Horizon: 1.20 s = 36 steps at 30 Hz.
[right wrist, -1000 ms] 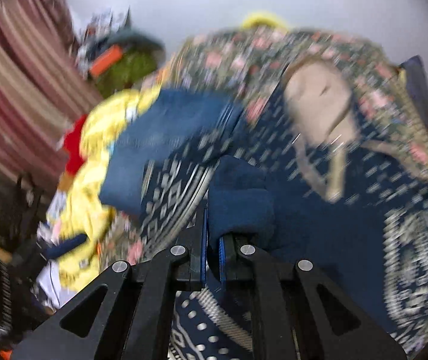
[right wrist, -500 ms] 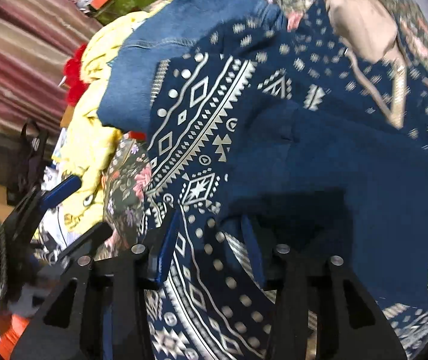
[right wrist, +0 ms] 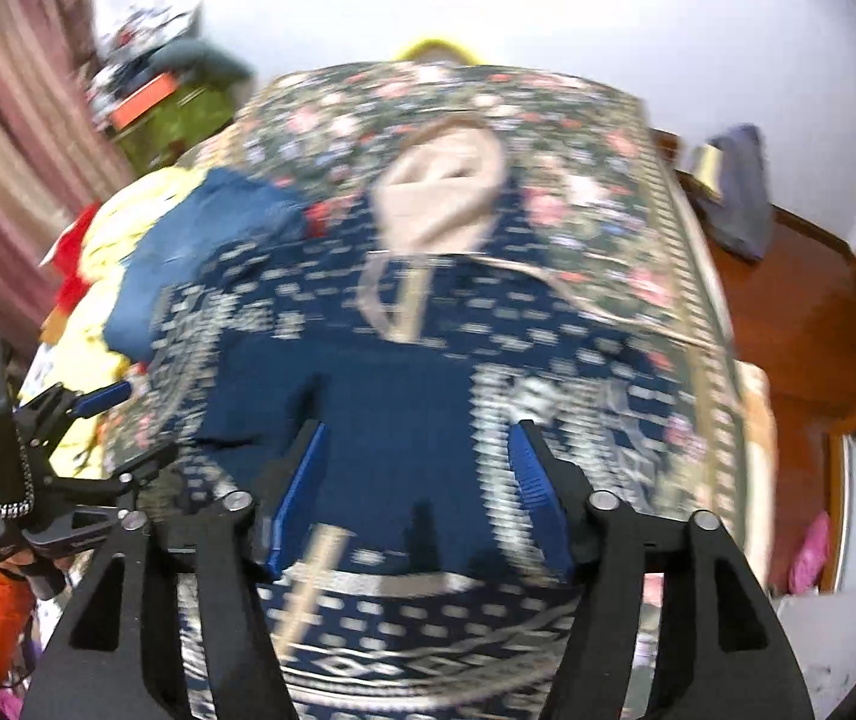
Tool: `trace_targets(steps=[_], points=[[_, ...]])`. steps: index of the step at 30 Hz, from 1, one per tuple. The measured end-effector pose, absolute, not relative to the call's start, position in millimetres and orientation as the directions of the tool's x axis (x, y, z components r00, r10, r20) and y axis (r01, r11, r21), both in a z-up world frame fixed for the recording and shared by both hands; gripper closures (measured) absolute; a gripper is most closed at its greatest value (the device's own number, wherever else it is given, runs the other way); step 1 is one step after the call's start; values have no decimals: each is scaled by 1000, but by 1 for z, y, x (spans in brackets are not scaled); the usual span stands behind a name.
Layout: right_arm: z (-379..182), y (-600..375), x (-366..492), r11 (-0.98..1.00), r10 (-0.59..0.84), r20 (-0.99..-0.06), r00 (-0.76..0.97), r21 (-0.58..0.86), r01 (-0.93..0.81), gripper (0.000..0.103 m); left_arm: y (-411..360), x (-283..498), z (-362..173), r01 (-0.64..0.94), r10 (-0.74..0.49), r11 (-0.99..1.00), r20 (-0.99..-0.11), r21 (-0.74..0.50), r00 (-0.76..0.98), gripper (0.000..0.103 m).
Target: Fold large clothes
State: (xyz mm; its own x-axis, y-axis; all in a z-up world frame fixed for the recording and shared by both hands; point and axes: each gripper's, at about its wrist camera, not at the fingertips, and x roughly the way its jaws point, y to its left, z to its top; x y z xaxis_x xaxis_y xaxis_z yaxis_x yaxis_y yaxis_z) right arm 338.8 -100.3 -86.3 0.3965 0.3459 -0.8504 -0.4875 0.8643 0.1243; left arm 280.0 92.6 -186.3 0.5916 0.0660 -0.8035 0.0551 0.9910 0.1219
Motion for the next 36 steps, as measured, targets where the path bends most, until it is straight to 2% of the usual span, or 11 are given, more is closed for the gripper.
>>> trace_targets(steps=[6, 11, 13, 15, 17, 18, 22, 25, 28, 31, 36], points=[[-132, -151, 357, 928, 253, -896, 364, 118, -354, 37, 62, 307, -223, 115, 181, 950, -813, 290, 554, 28], [-178, -170, 368, 950, 209, -931, 299, 121, -288, 37, 60, 320, -231, 110, 196, 945, -803, 308, 563, 28], [-193, -170, 371, 950, 223, -938, 267, 147, -275, 37, 62, 326, -233, 112, 181, 950, -810, 290, 558, 35], [-198, -171, 370, 949, 226, -932, 283, 146, -278, 35, 64, 331, -233, 110, 167, 957, -820, 268, 547, 62], [-198, -165, 368, 945, 222, -926, 304, 128, -299, 30, 67, 332, -230, 95, 163, 962, -822, 254, 546, 74], [-199, -161, 367, 943, 216, -925, 314, 114, -312, 28, 69, 331, -227, 91, 151, 967, -819, 239, 553, 77], [-204, -150, 362, 933, 180, -919, 351, 47, -356, 19, 93, 320, -201, 26, 38, 997, -808, 66, 588, 79], [-206, -149, 360, 930, 172, -914, 368, 27, -367, 19, 120, 311, -181, -36, -31, 997, -786, -67, 618, 80], [-208, -151, 361, 931, 177, -913, 368, 34, -364, 19, 146, 300, -175, -85, -66, 985, -784, -149, 617, 79], [-208, -152, 362, 931, 179, -912, 370, 35, -363, 19, 166, 289, -182, -148, -43, 975, -799, -164, 599, 79], [-207, -150, 359, 934, 165, -912, 374, 24, -355, 19, 194, 271, -215, -256, 52, 962, -859, -93, 509, 79]])
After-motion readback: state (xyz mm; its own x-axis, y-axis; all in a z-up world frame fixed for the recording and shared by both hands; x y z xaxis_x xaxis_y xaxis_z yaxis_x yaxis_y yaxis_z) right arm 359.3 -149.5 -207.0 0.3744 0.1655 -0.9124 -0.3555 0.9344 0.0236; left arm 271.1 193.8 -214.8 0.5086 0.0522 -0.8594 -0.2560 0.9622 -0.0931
